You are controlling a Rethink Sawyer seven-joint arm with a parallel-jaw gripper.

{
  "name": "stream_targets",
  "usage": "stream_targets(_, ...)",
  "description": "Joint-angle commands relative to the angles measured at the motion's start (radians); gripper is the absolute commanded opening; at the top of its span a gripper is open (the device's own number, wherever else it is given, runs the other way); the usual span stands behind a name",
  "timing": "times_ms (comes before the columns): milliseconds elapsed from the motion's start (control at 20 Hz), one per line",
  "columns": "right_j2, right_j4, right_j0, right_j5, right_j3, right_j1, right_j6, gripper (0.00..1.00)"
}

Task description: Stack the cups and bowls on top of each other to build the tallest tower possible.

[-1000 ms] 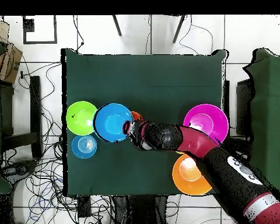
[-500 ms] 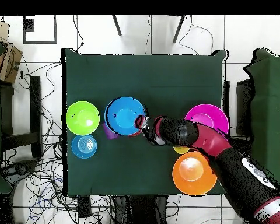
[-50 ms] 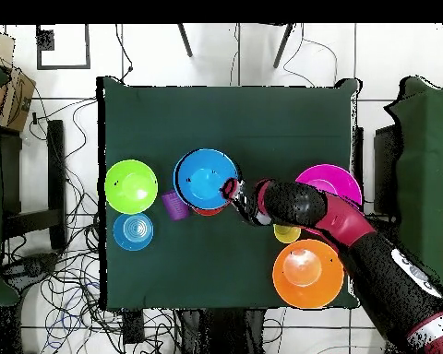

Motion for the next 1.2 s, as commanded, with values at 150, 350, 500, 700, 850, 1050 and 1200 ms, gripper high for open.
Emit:
stream_targets(150, 0.05, -0.102, -0.012, 0.094, -0.075, 0.076, -0.227, 0.0)
stream_targets(350, 0.058, -0.128, -0.029, 0.046, -0.028, 0.073, -0.197, 0.0)
stream_targets(500, 0.068, -0.148, -0.04, 0.015, 0.001, 0.078, -0.175, 0.0)
stream_targets(700, 0.076, -0.182, -0.052, -0.01, 0.03, 0.077, -0.156, 0.0)
stream_targets(850, 0.077, -0.21, -0.07, -0.043, 0.077, 0.064, -0.132, 0.0)
stream_targets(1050, 0.081, -0.244, -0.089, -0.06, 0.123, 0.039, -0.103, 0.0)
stream_targets(1200, 0.08, -0.263, -0.087, -0.092, 0.157, 0.033, -0.069, 0.0)
